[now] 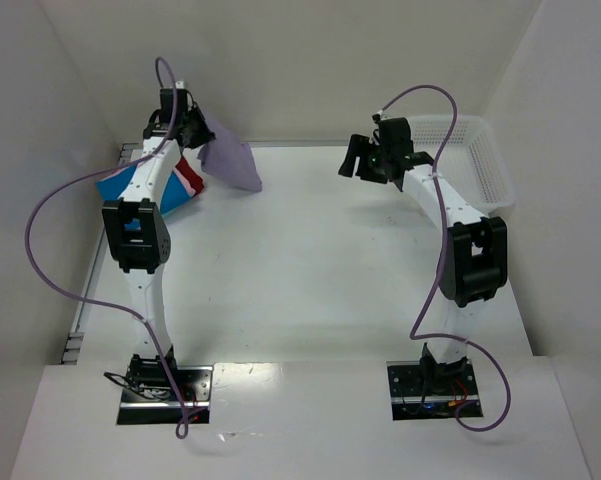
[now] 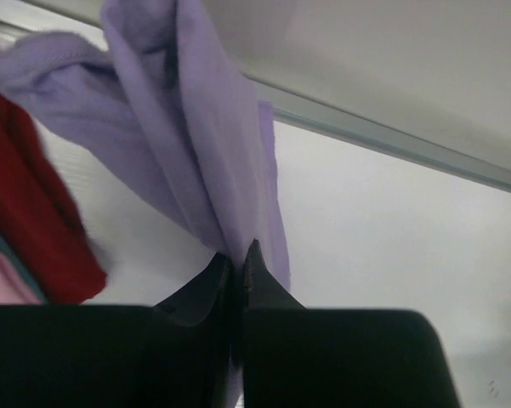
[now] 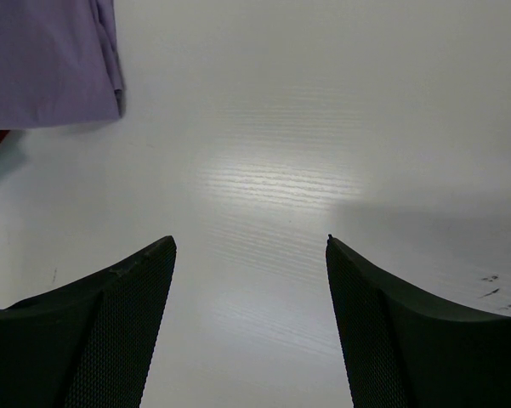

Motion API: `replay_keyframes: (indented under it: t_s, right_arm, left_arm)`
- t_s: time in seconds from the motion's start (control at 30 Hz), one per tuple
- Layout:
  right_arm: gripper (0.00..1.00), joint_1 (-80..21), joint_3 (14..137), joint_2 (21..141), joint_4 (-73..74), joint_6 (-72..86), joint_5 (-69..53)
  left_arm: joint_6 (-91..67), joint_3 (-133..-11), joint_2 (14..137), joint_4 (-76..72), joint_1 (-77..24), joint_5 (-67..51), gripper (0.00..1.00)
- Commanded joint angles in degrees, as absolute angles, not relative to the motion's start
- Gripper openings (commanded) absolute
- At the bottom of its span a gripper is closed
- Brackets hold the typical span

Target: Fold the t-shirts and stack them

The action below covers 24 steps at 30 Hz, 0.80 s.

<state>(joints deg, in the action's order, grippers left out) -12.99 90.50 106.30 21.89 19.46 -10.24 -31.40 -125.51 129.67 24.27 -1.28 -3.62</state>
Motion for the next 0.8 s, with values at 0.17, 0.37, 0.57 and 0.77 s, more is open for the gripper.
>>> replay_keyframes:
  t_s: [0.17, 0.37, 0.57, 0.77]
  right_arm:
    - [0.77, -13.10, 89.65, 102.74, 19.95, 19.51, -9.84]
    - [0.77, -13.10, 88.51, 102.74, 19.42, 19.51, -10.37]
    - [0.77, -13.10, 87.89, 102.13, 18.90, 19.51, -10.37]
    - [0.77, -13.10, 87.36, 101.60, 18.37, 19.51, -10.37]
  left_arm:
    - [-29.44, -127.27, 127.71, 24.69, 3.25, -6.06, 0.00]
    - [-27.69, -131.65, 128.31, 28.11, 4.30, -8.96, 0.00]
    - [-26.54, -135.62, 128.15, 31.38, 4.31, -8.96, 0.00]
    - [-26.54, -136.85, 126.22, 33.83, 4.83, -9.49, 0.00]
